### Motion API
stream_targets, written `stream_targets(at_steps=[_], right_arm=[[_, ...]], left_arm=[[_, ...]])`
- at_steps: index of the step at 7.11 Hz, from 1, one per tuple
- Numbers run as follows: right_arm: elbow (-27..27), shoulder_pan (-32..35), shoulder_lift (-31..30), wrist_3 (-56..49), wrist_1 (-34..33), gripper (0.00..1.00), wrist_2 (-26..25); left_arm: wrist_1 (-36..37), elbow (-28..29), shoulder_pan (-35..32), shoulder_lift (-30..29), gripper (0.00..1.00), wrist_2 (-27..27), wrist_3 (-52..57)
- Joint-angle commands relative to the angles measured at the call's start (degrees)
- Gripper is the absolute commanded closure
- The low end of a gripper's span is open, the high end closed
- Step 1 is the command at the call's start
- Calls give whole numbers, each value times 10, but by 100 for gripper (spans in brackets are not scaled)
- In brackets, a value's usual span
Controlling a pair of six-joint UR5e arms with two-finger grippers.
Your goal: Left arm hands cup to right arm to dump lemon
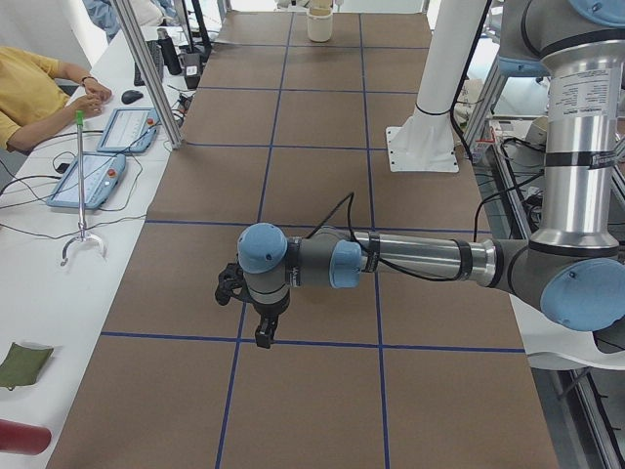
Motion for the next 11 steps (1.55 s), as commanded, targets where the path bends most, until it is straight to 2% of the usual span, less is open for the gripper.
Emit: stream_targets(at_steps=[1, 4, 6, 11], right_arm=[[-3, -1, -2, 2, 1, 0, 1], [1, -5, -2, 0, 1, 0, 1], [-4, -8, -3, 2, 34, 0, 2], [-4, -14, -3, 3, 34, 0, 3]], left_arm=[[0, -2, 0, 1, 0, 4, 1], [0, 2, 0, 3, 0, 5, 1], [0, 3, 0, 3, 0, 4, 1], [0, 2, 0, 2, 0, 4, 1]])
